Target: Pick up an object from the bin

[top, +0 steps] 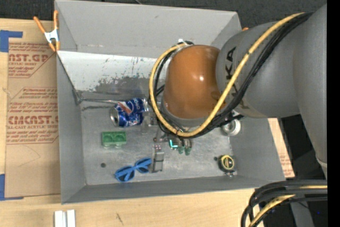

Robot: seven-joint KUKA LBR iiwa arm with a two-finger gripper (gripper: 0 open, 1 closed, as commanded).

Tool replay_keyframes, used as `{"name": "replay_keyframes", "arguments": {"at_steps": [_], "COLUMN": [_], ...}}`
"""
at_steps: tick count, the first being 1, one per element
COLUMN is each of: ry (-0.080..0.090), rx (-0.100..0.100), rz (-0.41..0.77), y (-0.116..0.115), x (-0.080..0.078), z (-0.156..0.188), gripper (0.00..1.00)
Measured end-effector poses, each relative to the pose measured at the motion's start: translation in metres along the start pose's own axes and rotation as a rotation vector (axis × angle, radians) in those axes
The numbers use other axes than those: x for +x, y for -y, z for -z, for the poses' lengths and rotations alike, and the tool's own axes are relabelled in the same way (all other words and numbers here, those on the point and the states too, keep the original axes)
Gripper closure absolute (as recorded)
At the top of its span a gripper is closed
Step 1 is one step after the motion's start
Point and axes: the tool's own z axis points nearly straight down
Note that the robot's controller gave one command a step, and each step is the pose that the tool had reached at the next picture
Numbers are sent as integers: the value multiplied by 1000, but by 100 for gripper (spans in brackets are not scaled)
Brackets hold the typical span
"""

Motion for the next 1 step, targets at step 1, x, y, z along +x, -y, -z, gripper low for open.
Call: {"name": "replay_keyframes", "arguments": {"at_steps": [1], "ry": [19], "rx": [-4], "rz": [58], "y": [-45], "x": [8], "z": [-99], "gripper": [0]}}
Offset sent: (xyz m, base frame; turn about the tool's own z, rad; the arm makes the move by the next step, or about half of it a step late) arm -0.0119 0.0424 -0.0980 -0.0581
